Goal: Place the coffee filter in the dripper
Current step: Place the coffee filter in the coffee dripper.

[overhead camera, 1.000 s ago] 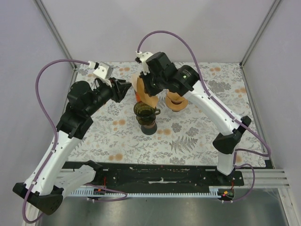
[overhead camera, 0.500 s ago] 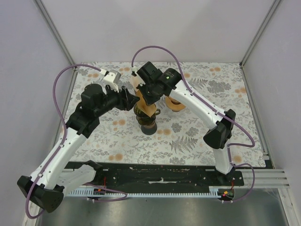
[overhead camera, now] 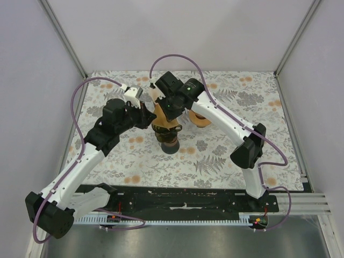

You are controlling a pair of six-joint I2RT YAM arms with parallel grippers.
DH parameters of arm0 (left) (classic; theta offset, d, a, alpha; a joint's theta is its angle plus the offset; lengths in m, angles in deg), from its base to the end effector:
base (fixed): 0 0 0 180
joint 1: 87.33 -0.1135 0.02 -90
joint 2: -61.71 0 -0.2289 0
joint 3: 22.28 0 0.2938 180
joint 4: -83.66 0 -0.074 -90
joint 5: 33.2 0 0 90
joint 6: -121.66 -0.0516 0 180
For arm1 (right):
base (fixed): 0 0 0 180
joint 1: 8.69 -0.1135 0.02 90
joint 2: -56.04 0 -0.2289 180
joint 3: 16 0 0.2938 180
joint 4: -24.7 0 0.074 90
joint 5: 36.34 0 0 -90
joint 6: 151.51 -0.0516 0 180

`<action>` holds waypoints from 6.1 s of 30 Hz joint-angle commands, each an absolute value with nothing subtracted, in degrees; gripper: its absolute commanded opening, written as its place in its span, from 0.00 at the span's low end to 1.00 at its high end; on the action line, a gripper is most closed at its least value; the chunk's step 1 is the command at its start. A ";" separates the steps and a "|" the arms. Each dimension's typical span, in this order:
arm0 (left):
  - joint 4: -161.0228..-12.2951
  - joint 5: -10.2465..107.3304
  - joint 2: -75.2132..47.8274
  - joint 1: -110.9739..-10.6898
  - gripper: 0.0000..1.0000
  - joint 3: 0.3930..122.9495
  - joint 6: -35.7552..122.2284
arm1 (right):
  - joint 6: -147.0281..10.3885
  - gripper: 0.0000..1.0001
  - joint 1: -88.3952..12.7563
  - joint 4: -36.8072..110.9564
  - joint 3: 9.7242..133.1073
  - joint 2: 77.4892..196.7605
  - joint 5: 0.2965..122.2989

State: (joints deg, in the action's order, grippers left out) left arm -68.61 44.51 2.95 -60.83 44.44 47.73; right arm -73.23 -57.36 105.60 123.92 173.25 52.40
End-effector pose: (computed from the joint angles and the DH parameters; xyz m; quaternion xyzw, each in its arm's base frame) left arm 0.2719 -0.1479 0.3078 0.1352 0.8043 -0.2892 0.5011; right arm 0.3059 0.3461 0.3238 -0.3019 0.9131 0.1287 0.2422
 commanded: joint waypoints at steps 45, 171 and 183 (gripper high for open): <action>-72.86 43.80 3.35 -60.52 0.18 45.22 49.94 | -68.63 0.00 -59.66 98.88 117.86 170.74 54.01; -74.45 45.82 5.20 -60.61 0.45 39.52 46.33 | -44.21 0.49 -59.14 83.26 102.15 151.42 68.51; -76.38 46.17 4.23 -60.61 0.40 37.32 44.75 | -53.33 0.21 -55.98 87.72 104.94 161.68 58.15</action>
State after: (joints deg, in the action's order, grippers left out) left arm -73.20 47.02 4.02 -60.83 37.66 47.03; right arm -50.37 -55.94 86.30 104.03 157.69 61.10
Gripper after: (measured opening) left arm 0.408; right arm 0.249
